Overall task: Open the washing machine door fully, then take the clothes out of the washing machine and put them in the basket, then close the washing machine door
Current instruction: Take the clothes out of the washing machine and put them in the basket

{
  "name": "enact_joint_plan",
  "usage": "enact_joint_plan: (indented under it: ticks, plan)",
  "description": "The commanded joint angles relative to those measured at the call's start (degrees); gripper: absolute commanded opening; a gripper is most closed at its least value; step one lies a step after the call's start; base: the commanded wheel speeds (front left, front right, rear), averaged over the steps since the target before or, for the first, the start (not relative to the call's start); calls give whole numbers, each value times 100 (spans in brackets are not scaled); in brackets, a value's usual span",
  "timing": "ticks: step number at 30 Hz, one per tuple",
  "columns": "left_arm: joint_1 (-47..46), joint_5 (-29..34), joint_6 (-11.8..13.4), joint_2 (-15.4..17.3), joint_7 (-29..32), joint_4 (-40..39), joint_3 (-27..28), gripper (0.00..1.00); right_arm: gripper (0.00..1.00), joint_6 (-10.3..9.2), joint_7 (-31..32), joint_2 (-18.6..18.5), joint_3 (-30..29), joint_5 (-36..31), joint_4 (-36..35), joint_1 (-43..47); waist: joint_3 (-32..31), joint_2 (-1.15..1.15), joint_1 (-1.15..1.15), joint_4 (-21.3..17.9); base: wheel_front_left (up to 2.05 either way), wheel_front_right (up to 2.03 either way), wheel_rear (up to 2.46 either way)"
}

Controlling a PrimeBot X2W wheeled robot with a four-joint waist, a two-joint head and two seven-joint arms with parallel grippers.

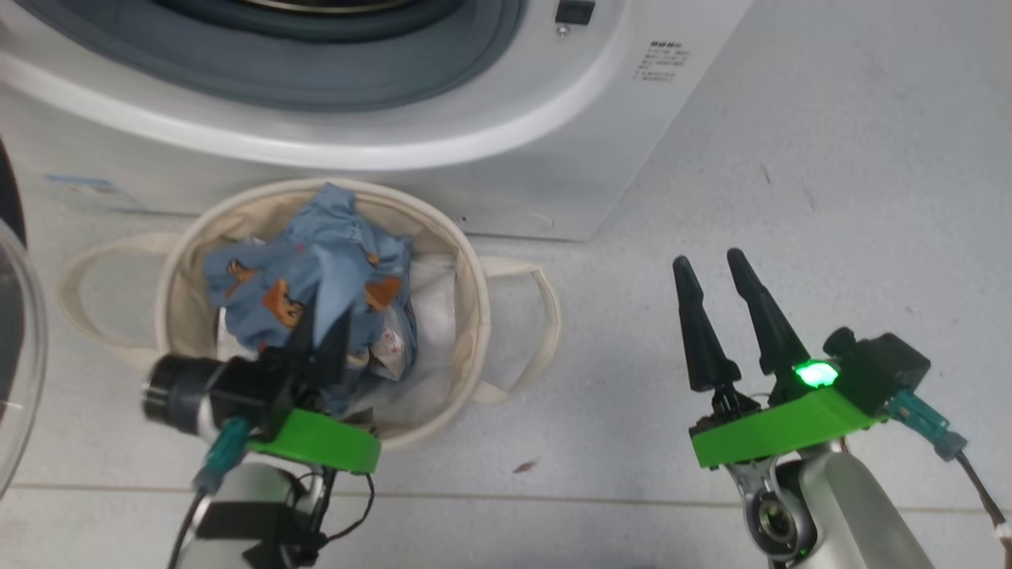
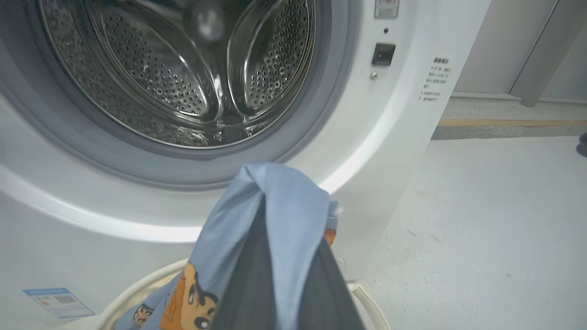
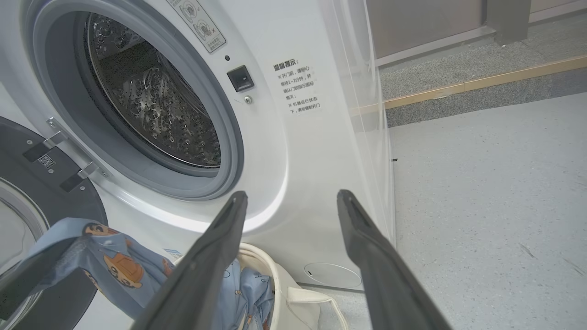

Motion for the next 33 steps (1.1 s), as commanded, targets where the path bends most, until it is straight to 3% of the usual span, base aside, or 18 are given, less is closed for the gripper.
enact_joint_plan:
  ticks: [1,12,26,27,28,33]
  plan:
    - [-188,57,-26,67,-22,23,79,0,100,1,-70,10,147,-48,-193,-112,141,0,0,-32,0,0,0]
    - [-934,-59,169,308,-22,2422,159,0,100,1,-70,10,299,52,-251,-268,795,0,0,-534,0,0,0]
    - [-1909,-351,517,491,-22,3544,632,0,100,1,-70,10,179,17,-426,-418,1274,0,0,-621,0,0,0]
    - [-1933,-399,548,482,-22,3578,695,42,100,1,-70,10,180,9,-426,-420,1273,0,0,-608,0,0,0]
    - [-1945,-434,579,474,-22,3645,746,100,100,1,-70,10,175,3,-427,-422,1268,0,0,-590,0,0,0]
    - [-1968,-464,614,448,-22,3734,831,100,100,1,-70,10,158,-41,-414,-424,1201,0,0,-474,0,0,0]
